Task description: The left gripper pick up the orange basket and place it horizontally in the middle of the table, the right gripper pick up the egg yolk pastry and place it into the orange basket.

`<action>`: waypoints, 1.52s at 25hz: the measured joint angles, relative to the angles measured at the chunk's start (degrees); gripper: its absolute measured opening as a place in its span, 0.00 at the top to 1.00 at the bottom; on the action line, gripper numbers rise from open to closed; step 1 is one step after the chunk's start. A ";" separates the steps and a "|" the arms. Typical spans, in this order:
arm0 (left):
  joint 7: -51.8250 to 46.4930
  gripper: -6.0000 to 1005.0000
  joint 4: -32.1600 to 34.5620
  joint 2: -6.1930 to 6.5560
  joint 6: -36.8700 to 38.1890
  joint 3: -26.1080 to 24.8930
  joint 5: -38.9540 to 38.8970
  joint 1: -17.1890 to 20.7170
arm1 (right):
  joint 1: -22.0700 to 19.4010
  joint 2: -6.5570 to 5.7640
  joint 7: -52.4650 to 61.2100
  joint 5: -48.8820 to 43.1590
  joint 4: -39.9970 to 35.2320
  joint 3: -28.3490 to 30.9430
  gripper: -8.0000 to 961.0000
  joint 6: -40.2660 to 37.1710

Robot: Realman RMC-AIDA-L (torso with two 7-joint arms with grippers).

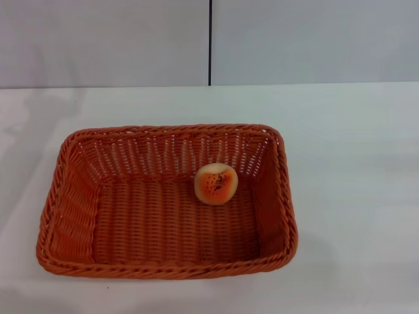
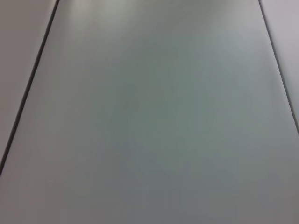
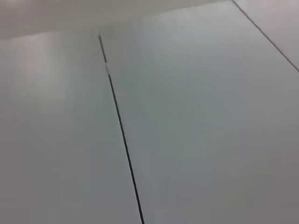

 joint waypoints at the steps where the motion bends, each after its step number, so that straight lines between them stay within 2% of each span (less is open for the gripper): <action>1: 0.52 0.47 -0.28 -0.02 0.04 0.00 -0.11 -0.10 | 0.23 0.01 -2.16 0.02 0.56 0.00 0.34 -0.24; 8: 1.94 0.47 -1.76 -0.04 0.21 0.01 -0.91 -0.67 | 2.93 0.11 -17.02 1.52 5.61 0.27 0.34 -0.76; 23: 2.92 0.47 -3.10 -0.12 0.38 0.33 -1.61 -1.84 | 6.44 -0.04 -19.11 2.38 6.83 0.68 0.34 0.84; 30: 2.93 0.47 -4.03 -0.13 1.72 0.35 -1.61 -2.04 | 6.67 -0.10 -19.82 2.29 6.67 0.34 0.34 2.17; 33: 2.93 0.47 -5.45 -0.13 5.76 -0.09 -1.63 -1.72 | 6.36 -0.10 -20.13 2.34 6.58 0.51 0.34 1.99; 38: 2.96 0.47 -5.94 -0.12 7.30 -0.12 -1.73 -0.67 | 5.07 -0.23 -20.15 2.34 6.63 0.53 0.34 1.54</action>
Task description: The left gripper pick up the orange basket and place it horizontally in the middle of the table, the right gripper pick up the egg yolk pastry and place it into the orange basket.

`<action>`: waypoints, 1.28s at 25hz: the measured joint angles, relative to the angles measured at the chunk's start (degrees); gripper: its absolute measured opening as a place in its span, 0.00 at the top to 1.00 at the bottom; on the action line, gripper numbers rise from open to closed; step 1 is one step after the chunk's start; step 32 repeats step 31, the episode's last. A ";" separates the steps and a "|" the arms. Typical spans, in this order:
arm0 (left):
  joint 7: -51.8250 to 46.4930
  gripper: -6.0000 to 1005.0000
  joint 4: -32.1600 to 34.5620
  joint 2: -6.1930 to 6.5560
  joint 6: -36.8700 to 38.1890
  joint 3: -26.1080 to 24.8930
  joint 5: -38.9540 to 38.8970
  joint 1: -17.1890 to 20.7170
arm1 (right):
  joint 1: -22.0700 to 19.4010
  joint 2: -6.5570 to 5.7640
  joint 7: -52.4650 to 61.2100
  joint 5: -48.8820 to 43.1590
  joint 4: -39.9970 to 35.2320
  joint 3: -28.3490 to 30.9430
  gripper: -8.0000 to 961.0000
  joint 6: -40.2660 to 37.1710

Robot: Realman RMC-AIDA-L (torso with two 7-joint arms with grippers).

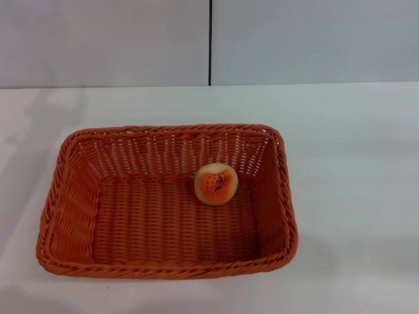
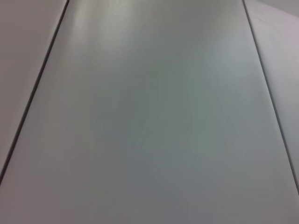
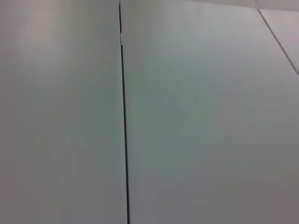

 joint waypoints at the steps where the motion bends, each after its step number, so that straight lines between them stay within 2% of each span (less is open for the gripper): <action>1: 0.00 0.47 -0.22 0.00 0.12 0.00 0.00 0.05 | -0.25 -0.01 0.00 0.00 0.00 0.00 0.34 0.00; 32: -0.55 0.47 -3.50 0.00 1.36 0.52 0.37 -0.15 | -0.03 0.38 0.78 1.23 3.07 0.26 0.34 -1.59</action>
